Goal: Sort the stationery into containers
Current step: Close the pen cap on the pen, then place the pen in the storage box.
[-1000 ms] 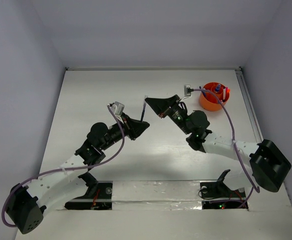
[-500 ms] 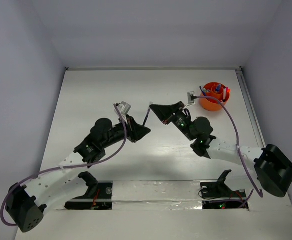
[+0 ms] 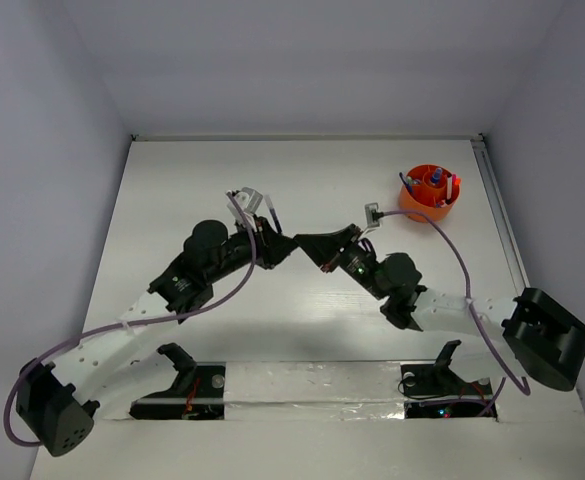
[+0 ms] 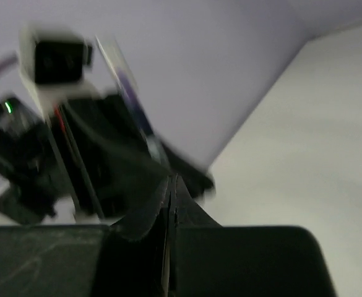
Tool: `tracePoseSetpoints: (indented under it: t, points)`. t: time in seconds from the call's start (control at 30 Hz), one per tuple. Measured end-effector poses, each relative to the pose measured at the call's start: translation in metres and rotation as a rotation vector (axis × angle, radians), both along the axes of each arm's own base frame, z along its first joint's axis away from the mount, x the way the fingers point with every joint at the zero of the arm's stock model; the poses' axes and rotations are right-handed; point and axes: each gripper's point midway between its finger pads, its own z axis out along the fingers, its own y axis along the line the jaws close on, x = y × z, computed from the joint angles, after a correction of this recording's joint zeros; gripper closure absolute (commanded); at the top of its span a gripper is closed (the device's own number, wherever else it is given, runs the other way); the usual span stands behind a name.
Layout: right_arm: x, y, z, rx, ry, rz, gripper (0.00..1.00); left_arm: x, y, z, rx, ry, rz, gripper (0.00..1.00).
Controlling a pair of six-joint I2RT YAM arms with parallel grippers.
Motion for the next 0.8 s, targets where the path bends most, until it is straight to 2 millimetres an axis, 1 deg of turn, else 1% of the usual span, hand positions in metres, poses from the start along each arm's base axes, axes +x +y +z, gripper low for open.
tracePoseSetpoints:
  t: [0.03, 0.07, 0.1, 0.13, 0.17, 0.2, 0.23, 0.27, 0.3, 0.37, 0.43, 0.47, 0.57, 0.6, 0.63, 0.67, 0.7, 0.77, 0.8]
  points:
    - [0.0, -0.003, -0.002, -0.001, 0.001, -0.008, 1.0, 0.004, 0.004, 0.004, 0.005, -0.02, 0.026, 1.0]
    - [-0.008, -0.002, -0.008, -0.025, 0.006, 0.027, 1.0, 0.011, 0.009, 0.014, -0.006, -0.058, 0.064, 1.0]
    - [-0.02, 0.001, -0.022, -0.067, 0.025, 0.071, 1.0, 0.015, 0.009, 0.033, -0.043, -0.101, 0.082, 1.0]
    - [-0.033, 0.005, -0.048, -0.137, 0.066, 0.118, 1.0, 0.018, 0.01, 0.056, -0.087, -0.153, 0.097, 1.0]
    - [-0.042, 0.006, -0.07, -0.194, 0.103, 0.15, 1.0, 0.018, 0.011, 0.083, -0.14, -0.213, 0.102, 1.0]
    - [-0.054, 0.006, -0.096, -0.264, 0.151, 0.186, 1.0, 0.015, 0.013, 0.106, -0.188, -0.264, 0.104, 1.0]
    - [-0.06, 0.004, -0.114, -0.312, 0.185, 0.202, 1.0, 0.011, 0.017, 0.128, -0.237, -0.315, 0.104, 1.0]
    - [-0.063, 0.0, -0.126, -0.35, 0.214, 0.204, 1.0, 0.007, 0.02, 0.143, -0.274, -0.352, 0.104, 1.0]
    - [-0.063, -0.002, -0.134, -0.375, 0.232, 0.199, 1.0, 0.003, 0.022, 0.154, -0.303, -0.378, 0.102, 1.0]
    - [-0.063, -0.008, -0.135, -0.397, 0.241, 0.18, 1.0, -0.002, 0.026, 0.162, -0.334, -0.399, 0.097, 1.0]
    - [-0.06, -0.014, -0.123, -0.395, 0.216, 0.159, 1.0, -0.004, 0.027, 0.158, -0.337, -0.394, 0.095, 1.0]
    - [-0.057, -0.016, -0.116, -0.399, 0.2, 0.147, 0.99, -0.005, 0.027, 0.153, -0.331, -0.385, 0.093, 1.0]
    - [-0.039, -0.027, -0.086, -0.413, 0.142, 0.087, 0.85, -0.005, 0.022, 0.123, -0.281, -0.327, 0.071, 1.0]
    - [-0.033, -0.031, -0.075, -0.413, 0.118, 0.067, 0.73, -0.005, 0.02, 0.112, -0.262, -0.304, 0.061, 1.0]
    - [-0.026, -0.038, -0.063, -0.417, 0.097, 0.045, 0.63, -0.006, 0.017, 0.098, -0.238, -0.276, 0.047, 1.0]
    - [-0.018, -0.047, -0.048, -0.415, 0.07, 0.017, 0.56, -0.006, 0.015, 0.085, -0.217, -0.249, 0.036, 1.0]
    - [-0.012, -0.054, -0.034, -0.413, 0.035, 0.001, 0.44, -0.008, 0.013, 0.07, -0.193, -0.219, 0.02, 1.0]
    - [-0.003, -0.067, -0.006, -0.413, -0.027, -0.029, 0.37, -0.013, 0.009, 0.047, -0.158, -0.172, -0.017, 1.0]
    - [0.001, -0.072, 0.009, -0.411, -0.061, -0.041, 0.3, -0.017, 0.006, 0.036, -0.144, -0.148, -0.042, 1.0]
